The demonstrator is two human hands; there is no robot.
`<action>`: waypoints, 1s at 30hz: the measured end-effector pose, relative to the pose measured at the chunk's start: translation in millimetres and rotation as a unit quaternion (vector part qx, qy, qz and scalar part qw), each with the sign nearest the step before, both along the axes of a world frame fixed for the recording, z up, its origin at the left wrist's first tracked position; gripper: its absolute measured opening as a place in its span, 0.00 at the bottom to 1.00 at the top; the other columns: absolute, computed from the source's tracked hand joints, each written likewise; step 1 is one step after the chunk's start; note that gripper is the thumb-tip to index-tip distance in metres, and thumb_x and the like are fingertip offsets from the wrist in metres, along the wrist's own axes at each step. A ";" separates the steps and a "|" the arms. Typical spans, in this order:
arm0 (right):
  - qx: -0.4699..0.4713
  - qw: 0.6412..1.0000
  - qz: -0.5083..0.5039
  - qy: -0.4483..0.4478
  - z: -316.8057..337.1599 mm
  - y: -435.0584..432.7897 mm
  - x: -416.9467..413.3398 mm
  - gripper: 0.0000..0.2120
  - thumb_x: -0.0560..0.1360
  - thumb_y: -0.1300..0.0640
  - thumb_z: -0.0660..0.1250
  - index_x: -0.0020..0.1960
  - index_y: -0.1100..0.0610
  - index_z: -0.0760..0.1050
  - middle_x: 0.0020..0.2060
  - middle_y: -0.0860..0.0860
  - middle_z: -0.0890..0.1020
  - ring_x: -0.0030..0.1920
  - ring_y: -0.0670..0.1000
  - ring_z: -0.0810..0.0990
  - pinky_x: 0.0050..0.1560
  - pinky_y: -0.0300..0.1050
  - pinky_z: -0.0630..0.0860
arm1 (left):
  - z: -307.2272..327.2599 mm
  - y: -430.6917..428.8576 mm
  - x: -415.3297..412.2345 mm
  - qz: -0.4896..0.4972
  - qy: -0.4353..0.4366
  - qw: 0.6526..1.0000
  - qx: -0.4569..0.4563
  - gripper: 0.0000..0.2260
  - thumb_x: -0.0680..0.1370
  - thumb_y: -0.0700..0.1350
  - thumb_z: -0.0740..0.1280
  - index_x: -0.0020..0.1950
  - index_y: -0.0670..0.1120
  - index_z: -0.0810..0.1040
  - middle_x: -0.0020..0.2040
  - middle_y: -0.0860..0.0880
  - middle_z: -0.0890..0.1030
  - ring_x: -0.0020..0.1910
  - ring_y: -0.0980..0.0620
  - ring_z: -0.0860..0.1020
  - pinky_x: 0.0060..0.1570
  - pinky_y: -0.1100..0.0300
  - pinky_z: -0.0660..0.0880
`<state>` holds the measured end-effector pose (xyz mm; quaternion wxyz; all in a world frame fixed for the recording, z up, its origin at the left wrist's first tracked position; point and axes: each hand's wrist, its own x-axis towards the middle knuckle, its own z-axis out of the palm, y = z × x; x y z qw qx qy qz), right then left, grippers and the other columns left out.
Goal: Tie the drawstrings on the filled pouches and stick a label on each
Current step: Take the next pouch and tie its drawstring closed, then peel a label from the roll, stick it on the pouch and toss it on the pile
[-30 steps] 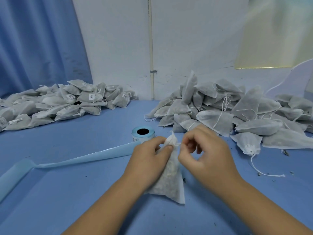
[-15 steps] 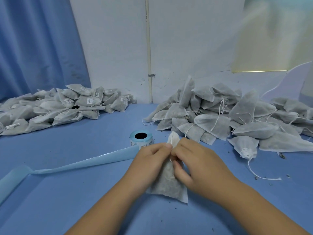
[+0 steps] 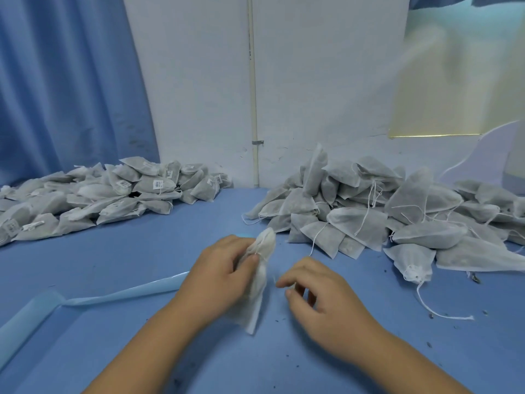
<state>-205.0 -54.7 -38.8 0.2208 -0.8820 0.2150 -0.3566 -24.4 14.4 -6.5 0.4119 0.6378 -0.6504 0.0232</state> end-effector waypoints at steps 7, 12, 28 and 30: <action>0.005 0.999 0.028 0.045 -14.8 10.7 16.4 0.09 0.75 0.54 0.61 0.49 0.48 0.79 0.43 0.39 0.74 0.43 0.40 0.76 0.41 0.29 0.67 | -9.4 26.2 63.5 0.063 -0.098 0.990 0.083 0.05 0.78 0.52 0.61 0.48 0.57 0.77 0.45 0.59 0.74 0.46 0.61 0.74 0.47 0.55 0.74; 0.059 0.995 -0.040 0.064 -19.7 -5.7 46.4 0.09 0.76 0.58 0.62 0.52 0.47 0.76 0.41 0.42 0.77 0.43 0.41 0.75 0.44 0.31 0.70 | -15.5 19.1 80.5 0.057 -0.044 0.993 0.091 0.08 0.79 0.47 0.64 0.44 0.61 0.75 0.49 0.60 0.74 0.50 0.63 0.74 0.51 0.58 0.71; 0.071 0.983 -0.162 0.048 -22.8 -37.8 123.7 0.15 0.74 0.53 0.65 0.60 0.45 0.72 0.37 0.44 0.77 0.40 0.43 0.75 0.43 0.44 0.74 | -37.5 2.4 94.8 0.093 0.082 0.976 0.180 0.07 0.75 0.47 0.62 0.43 0.47 0.78 0.40 0.50 0.80 0.39 0.53 0.77 0.38 0.59 0.74; 0.054 0.984 -0.160 0.060 -22.9 -38.2 122.6 0.15 0.74 0.54 0.65 0.61 0.46 0.73 0.39 0.43 0.77 0.42 0.44 0.75 0.46 0.43 0.74 | -38.2 1.4 94.8 0.095 0.080 0.975 0.183 0.08 0.76 0.47 0.62 0.42 0.46 0.77 0.39 0.49 0.80 0.38 0.52 0.77 0.39 0.56 0.74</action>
